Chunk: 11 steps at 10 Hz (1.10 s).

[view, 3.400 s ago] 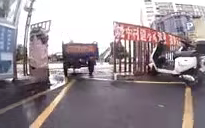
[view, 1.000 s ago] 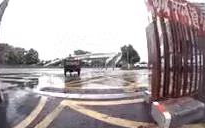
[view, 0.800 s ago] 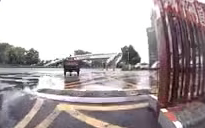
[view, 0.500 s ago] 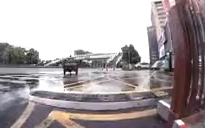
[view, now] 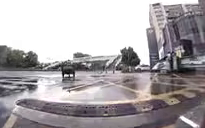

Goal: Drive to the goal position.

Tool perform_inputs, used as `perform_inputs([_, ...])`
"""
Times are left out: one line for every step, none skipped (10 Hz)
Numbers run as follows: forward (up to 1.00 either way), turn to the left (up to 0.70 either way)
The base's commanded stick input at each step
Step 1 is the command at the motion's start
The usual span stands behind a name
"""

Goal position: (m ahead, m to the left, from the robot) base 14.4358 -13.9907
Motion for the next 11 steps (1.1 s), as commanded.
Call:
perform_inputs([0.7,0.0])
perform_inputs([0.7,0.0])
perform_inputs([0.7,0.0])
perform_inputs([0.7,0.0])
perform_inputs([0.7,0.0])
perform_inputs([0.7,0.0])
perform_inputs([0.7,0.0])
perform_inputs([0.7,0.0])
perform_inputs([0.7,0.0])
perform_inputs([0.7,0.0])
perform_inputs([0.7,0.0])
